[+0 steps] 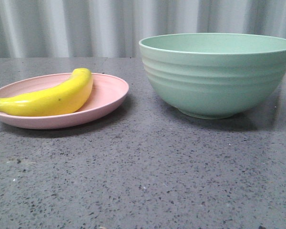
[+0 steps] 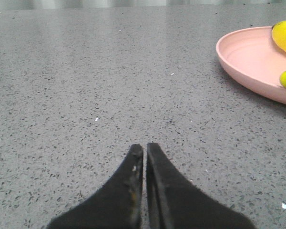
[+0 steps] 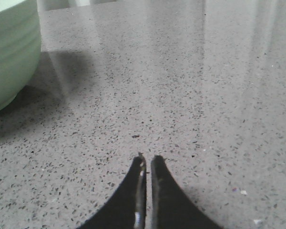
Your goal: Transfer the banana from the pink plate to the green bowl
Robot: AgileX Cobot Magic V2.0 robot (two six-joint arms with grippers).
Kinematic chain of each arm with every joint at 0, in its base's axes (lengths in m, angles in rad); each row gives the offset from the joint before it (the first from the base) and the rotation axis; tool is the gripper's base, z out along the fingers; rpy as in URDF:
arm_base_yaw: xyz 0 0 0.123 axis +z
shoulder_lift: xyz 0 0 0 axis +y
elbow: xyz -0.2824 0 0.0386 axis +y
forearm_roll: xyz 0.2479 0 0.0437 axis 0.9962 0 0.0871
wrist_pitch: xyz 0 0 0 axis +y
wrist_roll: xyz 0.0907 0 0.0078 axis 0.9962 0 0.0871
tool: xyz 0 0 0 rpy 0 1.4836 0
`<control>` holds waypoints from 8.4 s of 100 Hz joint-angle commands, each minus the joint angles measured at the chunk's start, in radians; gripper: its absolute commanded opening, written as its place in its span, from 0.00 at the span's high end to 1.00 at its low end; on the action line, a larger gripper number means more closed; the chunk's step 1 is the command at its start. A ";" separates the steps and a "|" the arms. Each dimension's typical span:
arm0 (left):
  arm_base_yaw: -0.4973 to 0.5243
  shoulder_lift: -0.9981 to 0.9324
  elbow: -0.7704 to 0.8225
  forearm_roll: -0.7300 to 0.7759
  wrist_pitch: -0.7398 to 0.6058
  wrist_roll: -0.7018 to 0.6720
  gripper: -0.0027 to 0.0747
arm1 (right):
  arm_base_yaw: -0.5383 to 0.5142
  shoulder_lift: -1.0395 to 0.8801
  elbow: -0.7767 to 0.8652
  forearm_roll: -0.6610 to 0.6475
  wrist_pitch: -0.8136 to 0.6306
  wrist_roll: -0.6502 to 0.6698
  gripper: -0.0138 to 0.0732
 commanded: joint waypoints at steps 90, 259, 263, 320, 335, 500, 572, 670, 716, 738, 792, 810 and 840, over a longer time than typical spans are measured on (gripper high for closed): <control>0.002 -0.027 0.007 -0.008 -0.162 -0.004 0.99 | -0.007 -0.017 0.023 -0.017 -0.016 -0.003 0.92; 0.002 -0.027 0.009 0.003 -0.253 -0.004 0.99 | -0.007 -0.017 0.023 -0.063 -0.286 -0.003 0.92; 0.002 -0.027 0.009 0.003 -0.253 -0.004 0.99 | -0.007 -0.017 0.023 -0.063 -0.286 -0.003 0.92; 0.002 -0.027 0.009 -0.010 -0.266 -0.004 0.99 | -0.007 -0.017 0.023 -0.061 -0.287 -0.003 0.92; 0.002 -0.027 0.009 -0.024 -0.295 -0.004 0.99 | -0.007 -0.017 0.020 -0.027 -0.295 -0.003 0.92; -0.097 0.516 -0.501 -0.098 -0.308 -0.004 0.40 | -0.007 0.408 -0.382 -0.023 -0.171 -0.003 0.91; -0.602 1.193 -0.780 -0.053 -0.081 -0.004 0.36 | -0.007 0.408 -0.382 -0.023 -0.171 -0.003 0.91; -0.606 1.354 -0.820 -0.016 -0.096 -0.004 0.79 | 0.006 0.409 -0.410 -0.030 -0.081 -0.003 0.91; -0.761 1.253 -0.996 -0.009 -0.022 -0.002 0.79 | 0.282 0.682 -0.792 -0.037 0.328 -0.003 0.89; -0.927 1.253 -1.013 -0.012 -0.032 -0.002 0.79 | 0.364 0.872 -0.976 0.208 0.380 -0.003 0.49; -1.052 1.297 -1.013 -0.021 -0.038 -0.002 0.79 | 0.454 1.200 -1.099 0.529 0.283 -0.003 0.26; -1.052 1.299 -1.013 -0.023 -0.038 -0.002 0.79 | 0.454 1.246 -1.099 0.570 0.283 -0.003 0.26; -1.052 1.299 -1.013 -0.023 -0.013 -0.002 0.66 | 0.454 1.246 -1.099 0.573 0.284 -0.003 0.64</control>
